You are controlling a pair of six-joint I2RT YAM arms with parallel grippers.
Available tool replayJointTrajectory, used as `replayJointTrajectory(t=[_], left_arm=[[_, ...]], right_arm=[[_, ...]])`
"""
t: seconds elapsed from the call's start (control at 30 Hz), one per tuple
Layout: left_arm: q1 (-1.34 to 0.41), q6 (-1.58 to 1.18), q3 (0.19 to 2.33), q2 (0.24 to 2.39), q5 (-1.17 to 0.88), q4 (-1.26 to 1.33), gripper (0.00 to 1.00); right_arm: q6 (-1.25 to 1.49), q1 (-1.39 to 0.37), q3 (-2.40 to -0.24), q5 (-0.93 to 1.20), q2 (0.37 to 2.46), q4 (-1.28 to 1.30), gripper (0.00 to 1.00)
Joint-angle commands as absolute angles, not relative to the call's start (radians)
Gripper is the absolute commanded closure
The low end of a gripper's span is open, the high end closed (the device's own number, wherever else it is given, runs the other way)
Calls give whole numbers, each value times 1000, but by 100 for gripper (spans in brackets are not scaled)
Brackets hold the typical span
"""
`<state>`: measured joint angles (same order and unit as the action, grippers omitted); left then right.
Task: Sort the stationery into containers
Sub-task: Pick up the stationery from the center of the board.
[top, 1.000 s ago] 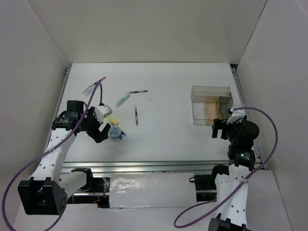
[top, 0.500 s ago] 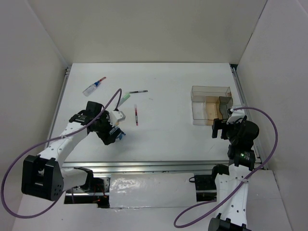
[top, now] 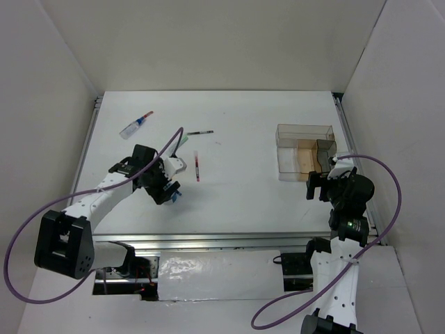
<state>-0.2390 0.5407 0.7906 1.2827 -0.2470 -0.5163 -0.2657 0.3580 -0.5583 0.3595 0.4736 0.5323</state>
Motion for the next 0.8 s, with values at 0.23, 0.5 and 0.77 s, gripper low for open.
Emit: replayJointTrajectory(t=[0.23, 0.5, 0.77], left_arm=[[-252, 525, 804, 1285, -224, -477, 44], [-282, 476, 1083, 1276, -348, -675, 60], [-489, 344, 1408, 1497, -382, -686, 63]], right_arm=[[-259, 360, -592, 357, 476, 522, 0], [-262, 360, -597, 371, 471, 526, 0], [-250, 361, -606, 390, 440, 529, 0]])
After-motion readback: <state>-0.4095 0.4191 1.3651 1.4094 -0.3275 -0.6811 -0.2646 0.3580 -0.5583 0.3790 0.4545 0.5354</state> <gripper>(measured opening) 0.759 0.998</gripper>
